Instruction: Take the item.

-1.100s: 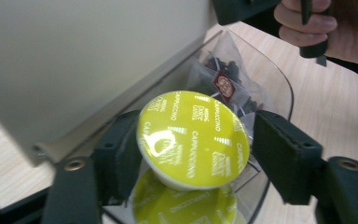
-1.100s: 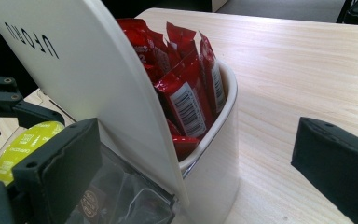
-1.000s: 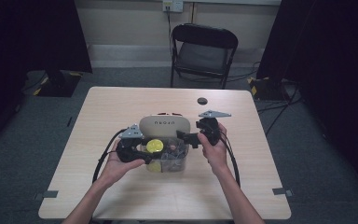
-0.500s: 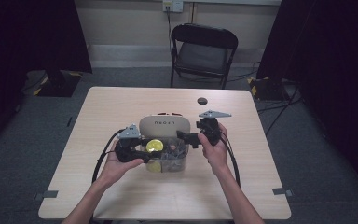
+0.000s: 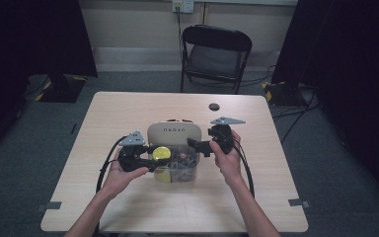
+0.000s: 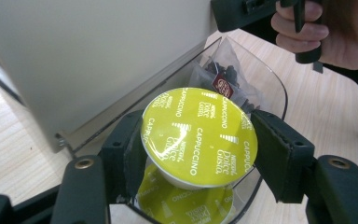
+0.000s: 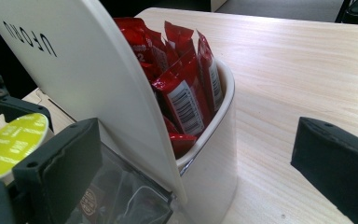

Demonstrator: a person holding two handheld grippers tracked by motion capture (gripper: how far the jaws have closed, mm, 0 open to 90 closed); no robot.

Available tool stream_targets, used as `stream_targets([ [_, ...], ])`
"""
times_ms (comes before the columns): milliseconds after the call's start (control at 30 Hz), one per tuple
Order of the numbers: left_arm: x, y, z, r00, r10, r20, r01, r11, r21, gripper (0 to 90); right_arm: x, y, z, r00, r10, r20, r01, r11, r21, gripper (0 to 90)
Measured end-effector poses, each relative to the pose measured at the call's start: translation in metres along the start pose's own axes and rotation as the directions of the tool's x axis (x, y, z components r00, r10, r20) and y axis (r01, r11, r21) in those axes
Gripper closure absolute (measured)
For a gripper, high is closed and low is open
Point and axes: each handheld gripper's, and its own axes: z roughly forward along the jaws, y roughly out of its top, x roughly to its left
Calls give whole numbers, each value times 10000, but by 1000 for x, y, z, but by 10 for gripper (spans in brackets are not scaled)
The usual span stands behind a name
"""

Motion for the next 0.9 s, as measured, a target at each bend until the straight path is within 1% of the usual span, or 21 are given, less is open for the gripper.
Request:
stream_targets([
  [200,-1,1,-6,10000,-24,20,25,9999,-170,385,0,0,0,10000,38,-35,-38,10000,0,11],
  [267,-1,1,-7,10000,30,-7,-31,9999,-169,385,0,0,0,10000,33,-31,-33,10000,0,11],
  [300,-1,2,-9,9999,115,-65,-116,9999,-75,385,0,0,0,10000,27,-33,-27,10000,-2,12],
  [333,-1,1,-11,10000,22,-31,-22,9998,-222,385,0,0,0,10000,38,-43,-38,10000,3,12],
  [400,-1,1,-13,9999,48,-104,-50,9998,-171,385,0,0,0,10000,35,-39,-35,10000,6,12],
  [433,0,1,-15,9999,48,-126,-51,9997,-241,385,0,0,0,10000,22,-19,-22,10000,6,12],
  [467,0,1,-19,9999,-47,-159,41,9994,-341,385,-1,-1,0,10000,4,0,-4,10000,3,12],
  [567,1,1,-23,9998,16,-215,-24,9993,-363,385,-1,-1,0,10000,16,0,-16,10000,31,12],
  [600,2,1,-24,9998,-50,-195,41,9990,-447,385,-1,-1,0,10000,16,0,-16,10000,31,12],
  [700,4,1,-29,9996,-46,-285,33,9990,-457,385,-1,-1,-1,10000,16,12,-16,10000,38,12],
  [733,4,0,-30,9997,-73,-249,60,9986,-517,385,-1,-1,-1,10000,16,12,-16,10000,38,12],
  [767,5,0,-31,9994,-71,-333,56,9989,-464,385,-1,-1,-1,10000,18,18,-18,10000,39,12],
  [900,8,-1,-36,9993,-124,-360,105,9987,-506,385,-1,-1,-2,10000,36,45,-36,10000,42,15],
])
